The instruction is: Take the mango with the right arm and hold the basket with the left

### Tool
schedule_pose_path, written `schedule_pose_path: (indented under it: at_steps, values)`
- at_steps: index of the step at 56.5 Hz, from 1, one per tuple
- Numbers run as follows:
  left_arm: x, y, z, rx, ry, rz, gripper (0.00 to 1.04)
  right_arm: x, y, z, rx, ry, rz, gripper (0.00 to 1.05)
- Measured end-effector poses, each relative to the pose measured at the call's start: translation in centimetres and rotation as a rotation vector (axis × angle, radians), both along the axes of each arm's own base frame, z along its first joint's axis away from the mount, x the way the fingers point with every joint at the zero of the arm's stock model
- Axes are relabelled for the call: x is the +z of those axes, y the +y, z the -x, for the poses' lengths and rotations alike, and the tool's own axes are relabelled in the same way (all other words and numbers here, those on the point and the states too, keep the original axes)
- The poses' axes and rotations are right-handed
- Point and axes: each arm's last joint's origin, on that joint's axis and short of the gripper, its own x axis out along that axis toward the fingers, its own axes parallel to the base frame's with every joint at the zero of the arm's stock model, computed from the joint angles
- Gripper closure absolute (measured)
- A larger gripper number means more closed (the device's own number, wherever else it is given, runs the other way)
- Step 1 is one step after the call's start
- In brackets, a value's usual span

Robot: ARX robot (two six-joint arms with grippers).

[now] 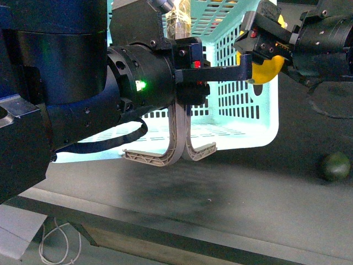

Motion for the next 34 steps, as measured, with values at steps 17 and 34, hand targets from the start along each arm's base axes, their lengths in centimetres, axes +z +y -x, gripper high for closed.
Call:
schedule_pose_path:
  at_steps: [17,34]
  values:
    - [0.0,0.0,0.0,0.0,0.0,0.0,1.0,-1.0,0.1,-0.6,-0.008,0.024,0.011,0.41]
    - [0.0,0.0,0.0,0.0,0.0,0.0,1.0,-1.5,0.3,-1.4,-0.02,0.018,0.008,0.32]
